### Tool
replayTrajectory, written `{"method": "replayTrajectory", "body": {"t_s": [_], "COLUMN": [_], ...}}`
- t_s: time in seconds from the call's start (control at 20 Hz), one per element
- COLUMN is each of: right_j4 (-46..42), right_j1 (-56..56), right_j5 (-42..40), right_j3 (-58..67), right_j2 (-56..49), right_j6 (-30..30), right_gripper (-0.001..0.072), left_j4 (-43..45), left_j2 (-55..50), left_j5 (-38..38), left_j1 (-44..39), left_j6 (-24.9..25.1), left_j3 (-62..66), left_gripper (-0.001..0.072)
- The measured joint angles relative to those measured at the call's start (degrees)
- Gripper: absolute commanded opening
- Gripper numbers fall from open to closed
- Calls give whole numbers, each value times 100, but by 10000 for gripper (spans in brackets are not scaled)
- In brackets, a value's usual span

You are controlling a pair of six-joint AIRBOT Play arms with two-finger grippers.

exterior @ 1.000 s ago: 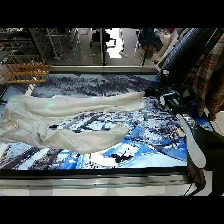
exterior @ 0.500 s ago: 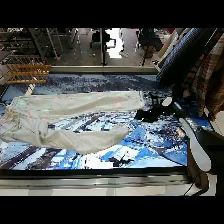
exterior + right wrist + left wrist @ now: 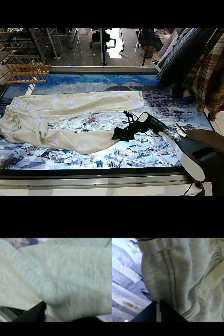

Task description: Fold the clothes and pants, and hang the long-sleeved shirts on hangers.

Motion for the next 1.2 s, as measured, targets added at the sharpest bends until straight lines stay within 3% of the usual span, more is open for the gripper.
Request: {"method": "replayTrajectory", "body": {"t_s": [0.05,0.1,0.25,0.35,0.55,0.7,0.8,0.85,0.9,0.95,1.0,1.05,1.2], "right_j4": [33,59,-166,-758,-2223,-3226,-3783,-3917,-3947,-3825,-3512,-3086,-2310], "right_j1": [131,225,391,452,647,691,407,138,-173,-557,-920,-1305,-2264], "right_j5": [-192,-339,-468,-203,448,-13,-442,-728,-1025,-1329,-1447,-1423,-798], "right_j3": [-15,-22,-4,7,17,20,22,37,107,280,498,761,1172], "right_j2": [-35,-52,199,852,3178,4448,4498,4256,3891,3390,2874,2319,1204], "right_j6": [52,55,46,212,1222,2002,2450,2618,2721,2793,2691,2367,1360], "right_gripper": [80,28,27,27,25,26,37,274,578,564,552,547,511], "left_j4": [-144,-293,-660,-767,-691,-391,-122,11,162,273,319,413,520], "left_j2": [-11,-13,96,295,785,962,1008,1023,1032,1038,1045,1047,1062], "left_j5": [0,0,98,160,249,402,546,586,619,625,647,669,684], "left_j1": [-11,-20,-26,-26,-74,-269,-487,-603,-721,-817,-901,-946,-988], "left_j6": [31,74,260,420,750,942,1012,1027,1038,1051,1049,1003,752], "left_j3": [-4,-9,-13,-13,-13,-81,-313,-476,-673,-848,-1010,-1121,-1305], "left_gripper": [19,19,17,17,17,16,17,19,61,194,379,490,490]}}
